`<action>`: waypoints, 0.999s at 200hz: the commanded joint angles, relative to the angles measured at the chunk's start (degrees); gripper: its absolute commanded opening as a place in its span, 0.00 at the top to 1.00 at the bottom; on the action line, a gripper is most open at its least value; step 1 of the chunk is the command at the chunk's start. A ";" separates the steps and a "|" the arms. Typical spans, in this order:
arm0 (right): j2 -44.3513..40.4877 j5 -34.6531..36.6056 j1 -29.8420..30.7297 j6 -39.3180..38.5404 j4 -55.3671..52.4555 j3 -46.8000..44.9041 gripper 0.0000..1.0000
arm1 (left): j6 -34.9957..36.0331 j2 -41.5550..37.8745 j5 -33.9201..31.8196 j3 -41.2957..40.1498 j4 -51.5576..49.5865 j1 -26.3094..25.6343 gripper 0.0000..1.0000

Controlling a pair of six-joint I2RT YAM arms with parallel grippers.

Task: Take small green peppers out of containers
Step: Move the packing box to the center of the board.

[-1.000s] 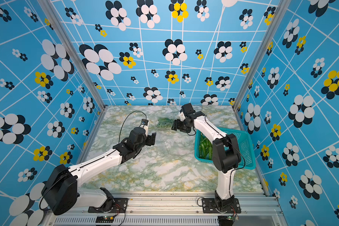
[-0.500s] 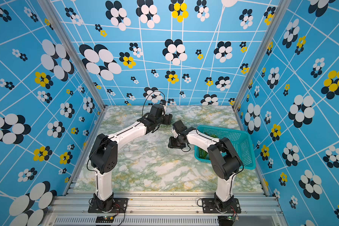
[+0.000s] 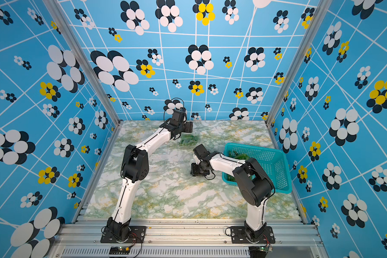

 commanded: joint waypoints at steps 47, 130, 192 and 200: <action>1.02 17.54 2.25 2.42 -9.86 1.17 0.61 | -2.36 12.04 3.72 15.37 -11.27 -0.08 0.19; 4.41 34.50 1.36 7.07 -20.79 9.21 0.60 | -1.01 10.65 7.64 10.64 -13.67 -0.08 0.21; 11.47 42.93 -1.72 5.70 -25.83 21.50 0.60 | -1.04 3.59 8.99 -3.25 -7.34 0.86 0.22; 12.84 44.07 -2.49 4.95 -26.87 23.89 0.61 | -1.22 2.71 8.87 -4.55 -7.18 1.19 0.22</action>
